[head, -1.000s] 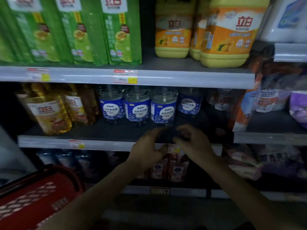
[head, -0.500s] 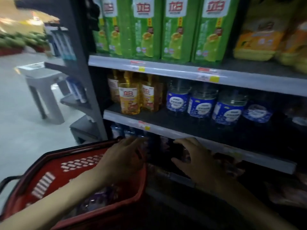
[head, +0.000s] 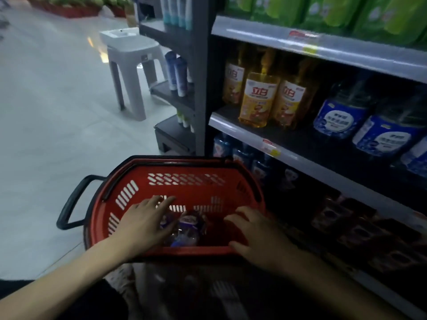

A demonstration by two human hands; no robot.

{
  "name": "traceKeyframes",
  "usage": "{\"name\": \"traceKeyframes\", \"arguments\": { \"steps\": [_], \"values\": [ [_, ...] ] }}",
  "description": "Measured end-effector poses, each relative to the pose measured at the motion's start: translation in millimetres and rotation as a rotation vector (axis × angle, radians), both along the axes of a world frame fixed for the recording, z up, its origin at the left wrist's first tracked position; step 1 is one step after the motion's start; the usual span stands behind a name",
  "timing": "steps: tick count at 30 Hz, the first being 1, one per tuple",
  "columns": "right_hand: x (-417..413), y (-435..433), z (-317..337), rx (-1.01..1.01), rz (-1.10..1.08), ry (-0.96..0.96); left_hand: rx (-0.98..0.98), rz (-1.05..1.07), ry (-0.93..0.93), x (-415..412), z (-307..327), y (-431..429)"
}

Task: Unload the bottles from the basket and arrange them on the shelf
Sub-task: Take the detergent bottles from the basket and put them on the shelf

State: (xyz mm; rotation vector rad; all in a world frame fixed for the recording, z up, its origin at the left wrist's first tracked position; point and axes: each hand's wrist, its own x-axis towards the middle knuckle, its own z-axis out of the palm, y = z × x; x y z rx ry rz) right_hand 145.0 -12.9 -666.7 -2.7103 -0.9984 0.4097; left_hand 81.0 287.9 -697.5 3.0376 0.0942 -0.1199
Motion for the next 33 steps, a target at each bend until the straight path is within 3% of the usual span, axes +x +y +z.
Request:
{"name": "traceKeyframes", "arguments": {
  "steps": [7,12,16,19,27,33],
  "values": [
    [24.4,99.6,-60.2,0.012,-0.108,0.291,-0.162,0.155,0.063,-24.9,-46.6,33.3],
    [42.0,156.0,-115.1,-0.081,-0.106,0.371,-0.264,0.245,0.066,-22.2,-54.6,35.8],
    [55.4,172.4,-139.2,-0.408,0.197,0.136,-0.301,0.285,0.097,-19.5,-56.1,34.2],
    [66.0,170.1,-154.7,-0.537,0.4,-0.002,-0.311,0.291,0.098,-17.2,-58.0,35.4],
    [74.0,179.5,-182.8,-0.559,0.897,-0.223,-0.349,0.294,0.052,-18.2,-59.2,37.1],
    [78.7,182.6,-203.5,-0.588,0.978,-0.278,-0.361,0.299,0.009,-17.9,-61.1,36.6]
  ]
}}
